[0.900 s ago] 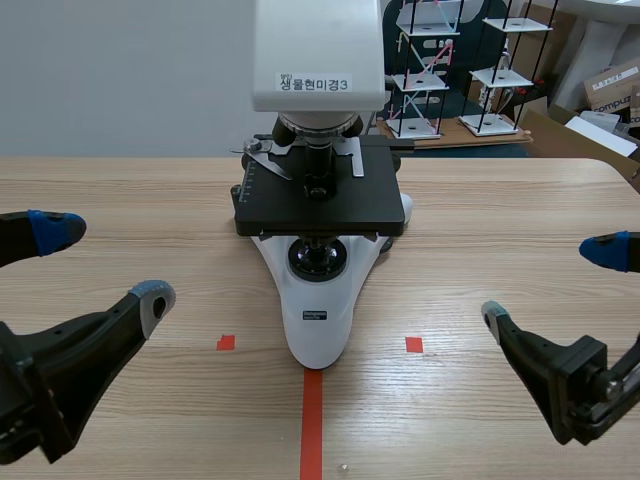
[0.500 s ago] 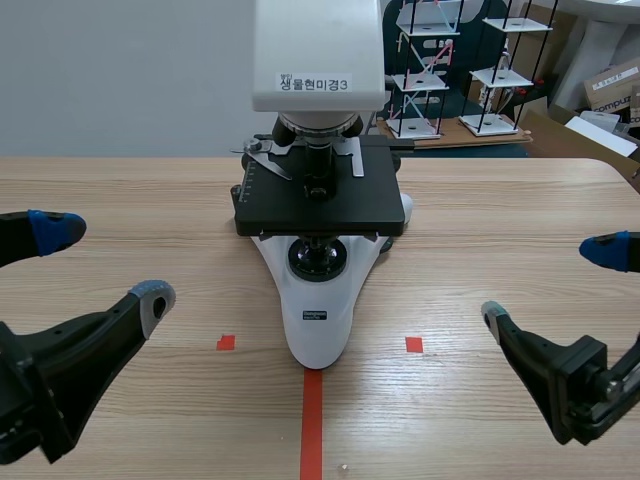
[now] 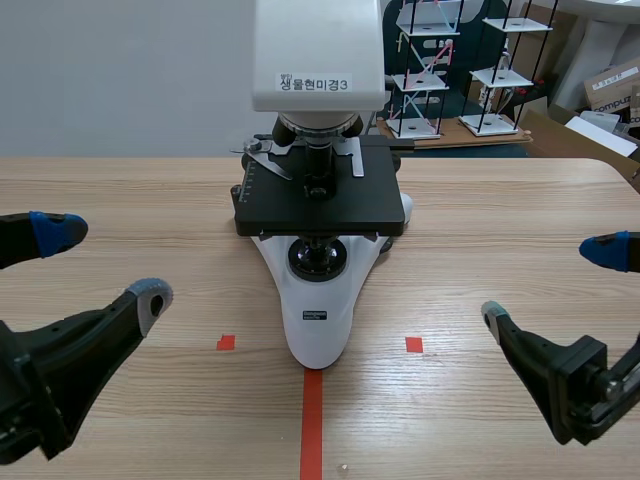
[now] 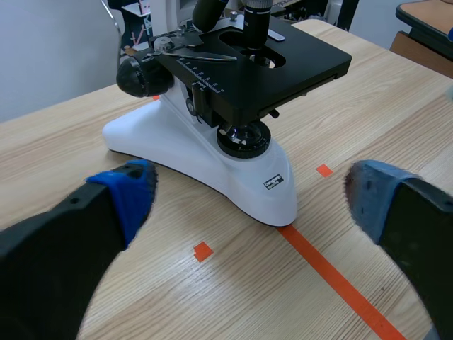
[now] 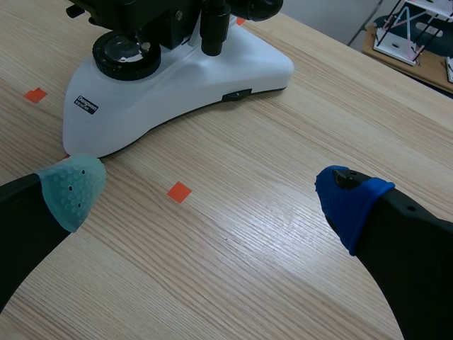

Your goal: Point at the objective lens

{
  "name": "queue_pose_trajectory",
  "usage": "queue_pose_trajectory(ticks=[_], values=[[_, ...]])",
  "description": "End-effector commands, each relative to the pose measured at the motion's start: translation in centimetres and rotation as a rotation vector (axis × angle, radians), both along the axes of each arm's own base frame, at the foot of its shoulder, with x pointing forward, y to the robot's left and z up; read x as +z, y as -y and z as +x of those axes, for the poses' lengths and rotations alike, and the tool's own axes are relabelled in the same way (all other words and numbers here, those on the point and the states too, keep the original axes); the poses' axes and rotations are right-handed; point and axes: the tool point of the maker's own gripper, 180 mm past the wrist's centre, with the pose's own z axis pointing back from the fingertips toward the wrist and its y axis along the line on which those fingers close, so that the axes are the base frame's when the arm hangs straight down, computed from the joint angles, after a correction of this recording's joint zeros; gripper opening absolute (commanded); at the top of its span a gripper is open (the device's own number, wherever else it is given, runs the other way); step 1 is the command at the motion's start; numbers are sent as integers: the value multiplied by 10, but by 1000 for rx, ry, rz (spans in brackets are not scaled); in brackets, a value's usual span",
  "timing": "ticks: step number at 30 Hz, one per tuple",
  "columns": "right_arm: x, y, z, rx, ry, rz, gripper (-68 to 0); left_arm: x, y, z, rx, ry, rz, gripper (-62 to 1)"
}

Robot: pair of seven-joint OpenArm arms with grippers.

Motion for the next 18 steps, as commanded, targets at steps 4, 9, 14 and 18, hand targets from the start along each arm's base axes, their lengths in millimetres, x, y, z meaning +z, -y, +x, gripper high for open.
queue_pose_trajectory(ticks=[4, 9, 14, 18], values=[[11, -1, 6, 7, 39, 9, 4, 9, 1, 4, -2, 32, -23, -268], [11, -1, 6, 7, 38, 9, 4, 11, 4, 18, -12, 76, -53, -381], [11, -1, 6, 7, 38, 9, 4, 2, 9, 36, -24, 83, -69, -515], [11, -1, 6, 7, 38, 9, 4, 0, 14, 52, -38, 104, -74, -567]])
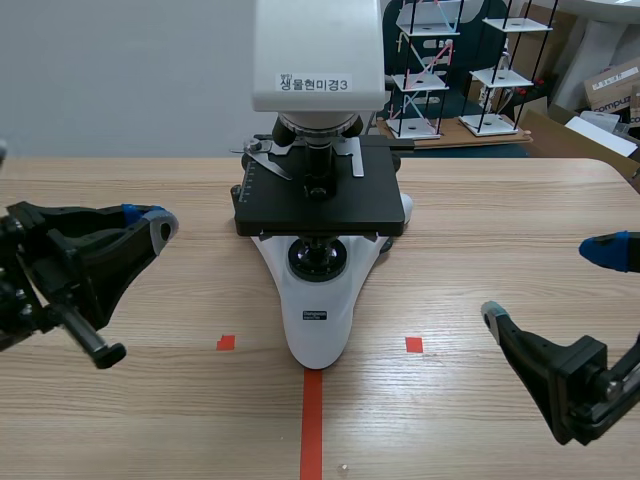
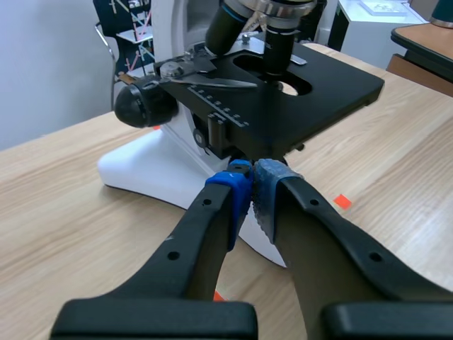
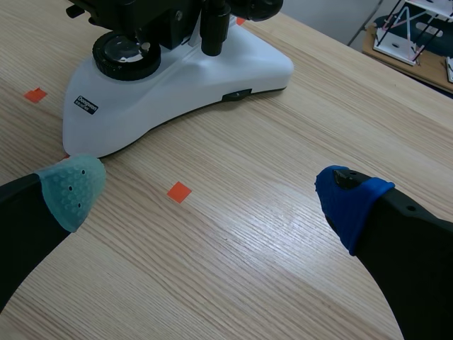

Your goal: Point at the objective lens

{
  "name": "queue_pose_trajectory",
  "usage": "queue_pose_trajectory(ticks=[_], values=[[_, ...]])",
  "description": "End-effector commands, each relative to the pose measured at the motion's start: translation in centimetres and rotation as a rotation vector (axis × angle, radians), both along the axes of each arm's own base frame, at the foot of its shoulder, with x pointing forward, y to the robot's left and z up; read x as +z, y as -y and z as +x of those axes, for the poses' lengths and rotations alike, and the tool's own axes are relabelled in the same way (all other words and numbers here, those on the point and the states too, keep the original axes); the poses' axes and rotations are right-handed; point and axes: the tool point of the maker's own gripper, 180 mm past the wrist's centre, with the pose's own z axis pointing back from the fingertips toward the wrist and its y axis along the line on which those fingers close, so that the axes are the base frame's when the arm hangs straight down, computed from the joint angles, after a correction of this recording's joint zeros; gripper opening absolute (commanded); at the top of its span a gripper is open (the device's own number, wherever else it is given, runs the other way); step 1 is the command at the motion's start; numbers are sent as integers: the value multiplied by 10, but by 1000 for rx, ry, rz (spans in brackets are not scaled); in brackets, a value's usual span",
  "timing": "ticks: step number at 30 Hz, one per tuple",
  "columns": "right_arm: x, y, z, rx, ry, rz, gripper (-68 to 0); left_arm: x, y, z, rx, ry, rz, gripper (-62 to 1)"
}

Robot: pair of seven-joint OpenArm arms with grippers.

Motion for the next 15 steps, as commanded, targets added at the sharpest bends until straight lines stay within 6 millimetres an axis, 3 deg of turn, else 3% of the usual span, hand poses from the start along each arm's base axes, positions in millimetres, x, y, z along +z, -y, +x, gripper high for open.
queue_pose_trajectory(ticks=[1, 15], values=[[11, -1, 6, 7, 38, 9, 4, 13, 4, 6, -6, 42, -25, -567], [11, -1, 6, 7, 38, 9, 4, 19, 39, 32, -111, 94, -35, -567]])
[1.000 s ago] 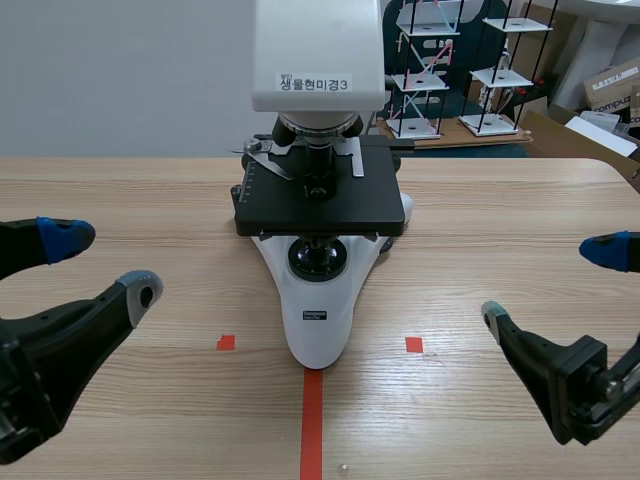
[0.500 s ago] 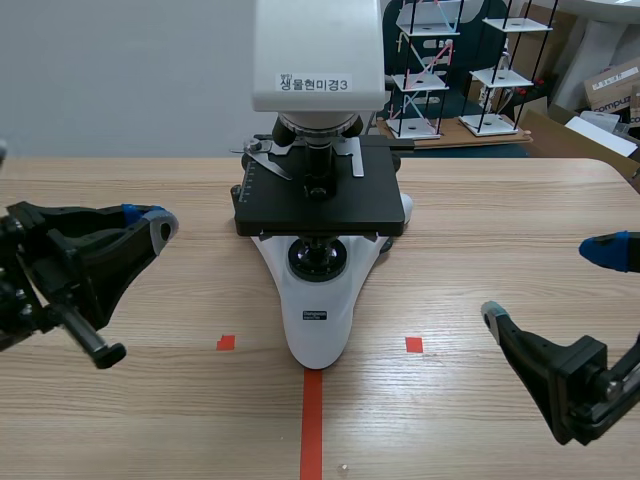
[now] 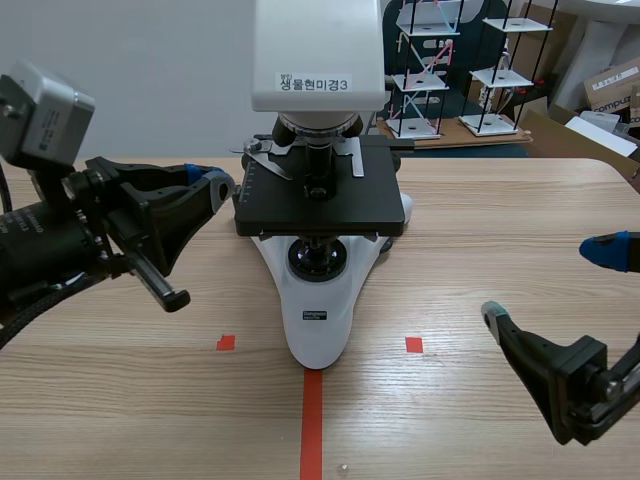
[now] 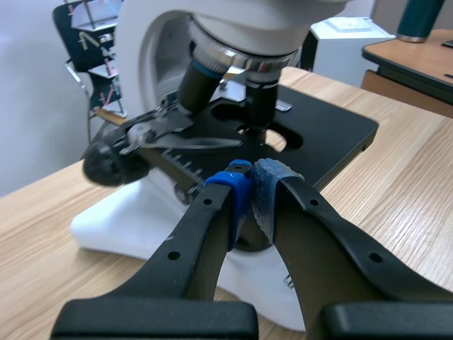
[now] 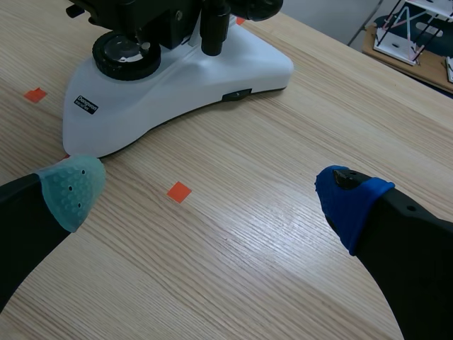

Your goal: Point at the objective lens

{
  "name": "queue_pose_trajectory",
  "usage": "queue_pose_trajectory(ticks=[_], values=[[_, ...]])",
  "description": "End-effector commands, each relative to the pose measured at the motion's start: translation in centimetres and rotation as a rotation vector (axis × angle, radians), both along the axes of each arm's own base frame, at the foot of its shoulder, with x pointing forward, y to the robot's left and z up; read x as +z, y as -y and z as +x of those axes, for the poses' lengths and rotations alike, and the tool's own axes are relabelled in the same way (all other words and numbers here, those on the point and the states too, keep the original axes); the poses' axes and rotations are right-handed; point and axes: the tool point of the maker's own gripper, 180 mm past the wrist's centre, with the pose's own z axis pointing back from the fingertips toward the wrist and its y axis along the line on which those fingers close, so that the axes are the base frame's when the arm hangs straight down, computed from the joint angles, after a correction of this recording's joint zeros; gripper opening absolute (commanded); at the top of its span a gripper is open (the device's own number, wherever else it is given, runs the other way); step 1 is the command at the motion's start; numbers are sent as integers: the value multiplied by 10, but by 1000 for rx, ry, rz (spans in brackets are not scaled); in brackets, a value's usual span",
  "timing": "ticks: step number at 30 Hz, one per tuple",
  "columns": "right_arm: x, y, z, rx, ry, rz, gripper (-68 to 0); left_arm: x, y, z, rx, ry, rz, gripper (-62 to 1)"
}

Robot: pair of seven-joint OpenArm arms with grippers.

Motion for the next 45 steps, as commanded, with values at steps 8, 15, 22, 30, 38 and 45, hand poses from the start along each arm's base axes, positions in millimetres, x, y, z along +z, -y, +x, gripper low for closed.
queue_pose_trajectory(ticks=[8, 15, 22, 30, 38, 45], values=[[11, -1, 6, 7, 38, 9, 4, 16, 25, 3, -70, 44, -14, -567], [11, -1, 6, 7, 38, 9, 4, 16, 36, 8, -91, 37, 11, -567], [11, -1, 6, 7, 38, 9, 4, 16, 42, 10, -98, 31, 30, -567], [11, -1, 6, 7, 38, 9, 4, 14, 42, 11, -94, 26, 37, -567], [11, -1, 6, 7, 38, 9, 4, 14, 42, 11, -94, 26, 37, -567], [11, -1, 6, 7, 38, 9, 4, 14, 42, 11, -94, 26, 36, -567]])
